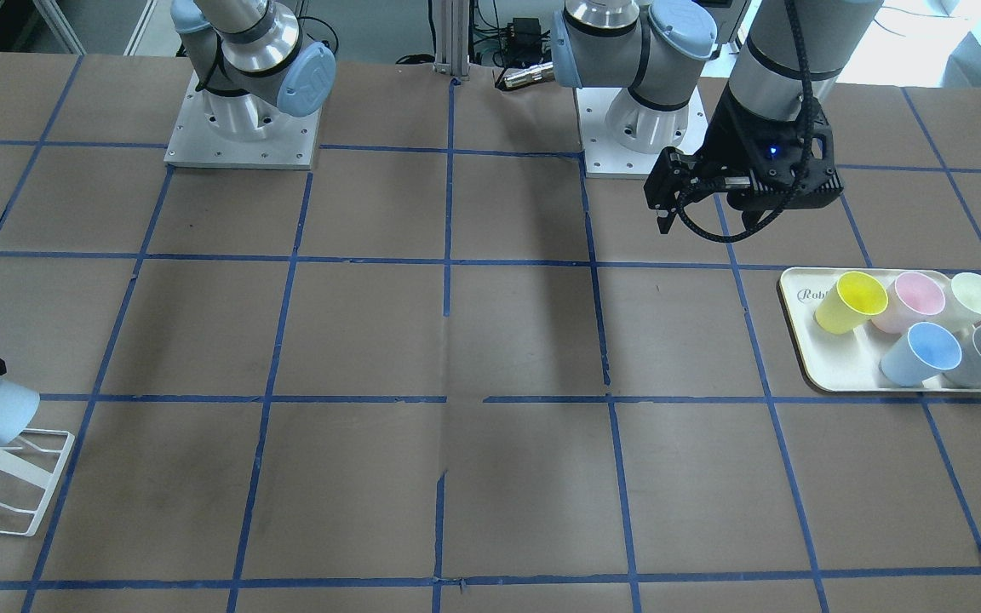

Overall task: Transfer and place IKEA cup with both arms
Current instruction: 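Close the right gripper around the light blue cup on the rack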

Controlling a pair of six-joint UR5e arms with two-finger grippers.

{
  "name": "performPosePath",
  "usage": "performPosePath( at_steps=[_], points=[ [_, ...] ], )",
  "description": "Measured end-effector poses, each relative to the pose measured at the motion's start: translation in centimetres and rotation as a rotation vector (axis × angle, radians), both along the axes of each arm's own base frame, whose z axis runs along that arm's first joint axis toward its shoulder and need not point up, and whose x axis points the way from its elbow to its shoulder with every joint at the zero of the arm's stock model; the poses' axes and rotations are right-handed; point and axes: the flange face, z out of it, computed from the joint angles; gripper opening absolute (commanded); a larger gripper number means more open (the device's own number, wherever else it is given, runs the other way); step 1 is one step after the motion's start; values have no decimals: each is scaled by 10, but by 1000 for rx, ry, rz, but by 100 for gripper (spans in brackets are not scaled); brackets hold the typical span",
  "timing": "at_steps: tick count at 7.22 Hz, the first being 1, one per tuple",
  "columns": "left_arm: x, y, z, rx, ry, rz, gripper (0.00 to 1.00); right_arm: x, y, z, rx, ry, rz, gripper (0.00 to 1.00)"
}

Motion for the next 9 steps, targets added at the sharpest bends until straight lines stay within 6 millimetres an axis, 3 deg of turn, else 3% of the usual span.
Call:
performPosePath(
  at_steps=[4,5,7,9],
  points=[
    [-2,-2,6,-2,-3,16,100,0,-3,-7,-1,-18,-1,96],
    [-3,-3,2,11,2,10,100,0,-3,-7,-2,-19,-1,90],
    [-5,-6,-6,28,8,3,100,0,-2,-10,3,-21,-3,66],
    [-6,-5,-6,20,5,-2,100,0,-3,-11,5,-22,-3,56]
  ],
)
